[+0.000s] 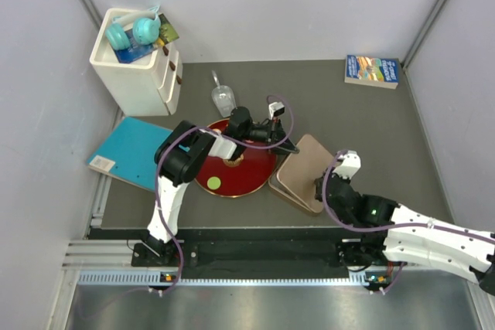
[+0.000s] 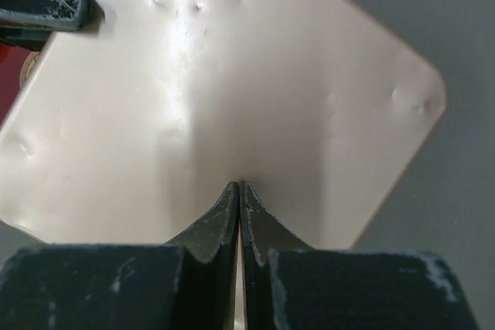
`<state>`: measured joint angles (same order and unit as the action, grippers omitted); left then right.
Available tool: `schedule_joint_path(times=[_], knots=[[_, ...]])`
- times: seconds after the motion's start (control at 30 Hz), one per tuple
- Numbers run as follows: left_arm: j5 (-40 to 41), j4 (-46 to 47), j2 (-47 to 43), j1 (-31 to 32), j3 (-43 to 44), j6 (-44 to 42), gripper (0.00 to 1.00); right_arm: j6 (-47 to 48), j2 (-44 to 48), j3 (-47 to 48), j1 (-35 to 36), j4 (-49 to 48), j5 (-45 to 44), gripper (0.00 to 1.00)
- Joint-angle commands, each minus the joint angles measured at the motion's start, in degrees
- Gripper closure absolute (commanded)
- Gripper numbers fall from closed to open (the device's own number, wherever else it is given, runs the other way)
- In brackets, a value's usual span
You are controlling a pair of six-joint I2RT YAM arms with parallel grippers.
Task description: Pack the cookies
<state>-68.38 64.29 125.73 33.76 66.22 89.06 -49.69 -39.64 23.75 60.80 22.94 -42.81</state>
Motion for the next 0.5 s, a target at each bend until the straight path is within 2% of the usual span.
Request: schedule_joint_path(times=[0.0, 0.07, 0.13, 0.3, 0.47], knots=[[0.3, 5.1, 0.5, -0.9, -0.2, 0.1, 1.00, 0.0, -3.6, -0.9, -1.3, -7.7, 2.7, 1.00], [0.3, 5.1, 0.5, -1.0, -0.3, 0.1, 0.98, -0.1, -5.2, -1.9, -1.6, -9.5, 3.5, 1.00], [0.1, 5.1, 0.6, -1.1, -0.4, 0.2, 0.92, -0.7, -7.1, -2.6, -2.0, -10.5, 4.4, 1.00], [0.0, 4.1, -0.2, -1.9, -0.9, -0.1, 0.67, -1.5, -10.1, -5.6, -3.1, -14.8, 5.9, 1.00], [0.1, 0.1, -1.5, -2.5, -0.7, -3.1, 0.54, -2.5, -12.7, -7.4, -3.7, -17.5, 6.8, 1.00]])
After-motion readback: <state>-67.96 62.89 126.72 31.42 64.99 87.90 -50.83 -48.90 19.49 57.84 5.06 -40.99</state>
